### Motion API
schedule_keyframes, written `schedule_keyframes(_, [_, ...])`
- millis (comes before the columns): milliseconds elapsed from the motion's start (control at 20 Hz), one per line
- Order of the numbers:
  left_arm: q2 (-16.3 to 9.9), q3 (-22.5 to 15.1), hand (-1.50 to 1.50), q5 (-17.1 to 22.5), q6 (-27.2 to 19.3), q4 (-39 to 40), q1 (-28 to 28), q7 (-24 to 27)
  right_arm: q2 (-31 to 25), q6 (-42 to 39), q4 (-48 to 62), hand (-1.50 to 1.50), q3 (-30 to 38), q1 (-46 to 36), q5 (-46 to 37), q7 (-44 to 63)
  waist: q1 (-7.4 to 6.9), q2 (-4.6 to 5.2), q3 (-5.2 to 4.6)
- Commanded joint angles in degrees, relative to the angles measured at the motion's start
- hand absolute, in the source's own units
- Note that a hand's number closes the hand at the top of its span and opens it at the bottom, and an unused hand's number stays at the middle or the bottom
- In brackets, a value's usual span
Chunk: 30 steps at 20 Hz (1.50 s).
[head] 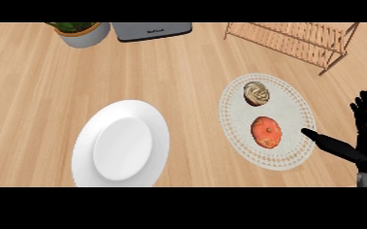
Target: Pick the squash from the placemat and place it in the tiered shelf
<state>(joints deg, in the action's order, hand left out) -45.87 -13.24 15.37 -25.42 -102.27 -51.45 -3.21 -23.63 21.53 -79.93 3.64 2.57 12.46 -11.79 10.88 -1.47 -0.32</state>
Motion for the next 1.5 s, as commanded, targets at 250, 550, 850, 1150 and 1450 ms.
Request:
schedule_keyframes(250, [4.4,0.8,0.00,1.2,2.8,-10.5,16.4,7.9,-8.7,-4.6,-0.8,-1.50,-6.4,1.6,-6.9,7.9,0.39,0.20,-1.20])
schedule_keyframes(550, [3.9,1.0,0.00,1.0,3.6,-10.1,16.8,8.1,-16.0,-8.9,-1.7,-1.50,-12.2,2.6,-13.5,15.1,-0.07,0.49,-1.41])
schedule_keyframes(850, [4.2,1.3,0.00,1.1,4.5,-9.1,18.2,8.8,-18.7,-10.7,-4.4,-1.50,-15.1,1.0,-16.3,23.1,-0.28,0.37,-1.32])
schedule_keyframes(1150, [5.6,1.0,0.00,1.5,5.2,-7.8,19.3,9.4,-19.0,-10.9,-7.9,-1.50,-17.3,-0.4,-18.2,29.6,-0.30,0.07,-1.12])
schedule_keyframes(1450, [6.0,0.7,0.00,1.6,6.4,-6.5,20.4,9.1,-20.1,-11.0,-11.6,-1.50,-18.3,-2.6,-19.9,35.7,0.50,0.01,-0.99])
